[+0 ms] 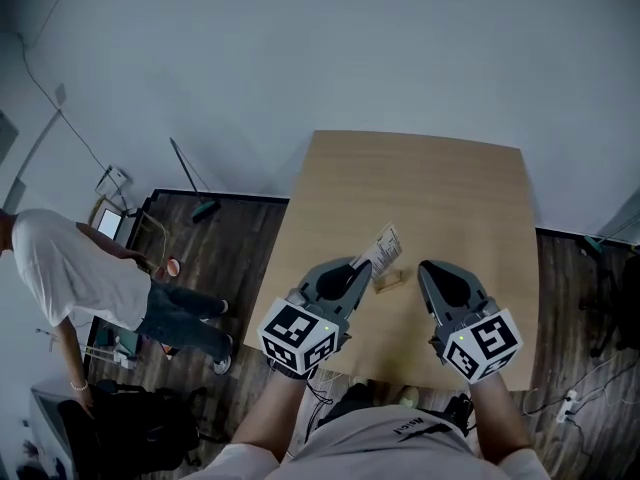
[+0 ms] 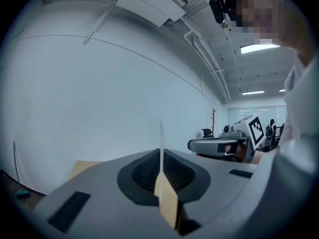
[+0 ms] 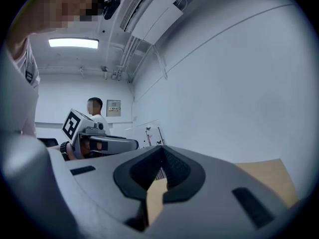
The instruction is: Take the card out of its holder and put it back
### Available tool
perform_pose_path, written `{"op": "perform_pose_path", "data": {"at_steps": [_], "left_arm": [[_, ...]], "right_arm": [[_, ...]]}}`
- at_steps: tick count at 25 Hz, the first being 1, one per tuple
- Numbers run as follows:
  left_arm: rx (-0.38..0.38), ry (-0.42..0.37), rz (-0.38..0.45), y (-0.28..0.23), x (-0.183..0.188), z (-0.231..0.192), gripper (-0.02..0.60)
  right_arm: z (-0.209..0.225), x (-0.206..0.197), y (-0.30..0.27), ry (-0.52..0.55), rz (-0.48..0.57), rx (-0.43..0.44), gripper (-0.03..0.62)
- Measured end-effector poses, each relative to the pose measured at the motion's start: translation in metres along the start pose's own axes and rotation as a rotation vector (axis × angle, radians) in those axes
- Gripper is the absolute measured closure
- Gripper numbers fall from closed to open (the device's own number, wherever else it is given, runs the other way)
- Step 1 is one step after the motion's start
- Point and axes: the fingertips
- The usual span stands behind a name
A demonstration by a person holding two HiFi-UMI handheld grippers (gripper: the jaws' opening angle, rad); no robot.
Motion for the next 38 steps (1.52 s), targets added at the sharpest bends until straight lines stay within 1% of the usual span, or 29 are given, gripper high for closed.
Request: {"op": "perform_pose_path", "data": {"at_steps": [6,10,15,19,24,28,31,35,38], "left_arm": [[0.017,0.016,-0.009,0.001,0.000,0.002,0.555],[0.011,0.025,-0.011,0.001,-0.003,0.001,0.557],[-0.047,0.027,-0.011,-0.002,-0.010,-0.006,0.555],[-0.096,0.025,-0.033,-0.008,-0.028,-0.016,0.555],[-0.197,0.021,-0.068,-0.021,-0.068,-0.031,0.555],[-0.274,0.050,-0.106,-0.033,-0.114,-0.044,0.555],[-0.315,0.063,-0.136,-0.041,-0.149,-0.053,0.555],[-0.372,0.097,-0.176,-0.050,-0.192,-0.057,0.555],[-0.386,0.115,-0.210,-0.063,-0.217,-0.062,0.555]], "right_arm": [[0.001,0.002,0.002,-0.006,-0.005,0.013,0.582],[0.002,0.001,0.004,-0.009,-0.008,0.010,0.582],[0.003,-0.005,0.003,-0.007,-0.009,-0.002,0.582],[0.006,-0.017,0.002,-0.015,-0.022,-0.027,0.582],[0.014,-0.041,-0.003,-0.034,-0.035,-0.065,0.582],[0.021,-0.066,-0.006,-0.055,-0.043,-0.090,0.582],[0.026,-0.089,-0.006,-0.063,-0.053,-0.118,0.582],[0.039,-0.123,0.002,-0.085,-0.081,-0.192,0.582],[0.056,-0.137,0.006,-0.106,-0.094,-0.242,0.580]]}}
Point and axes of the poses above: the fingertips, and each gripper's own axes: y backward along the fingers, z to its right, x out of its top, and after that the axes turned 11 degrees about z, right-handed
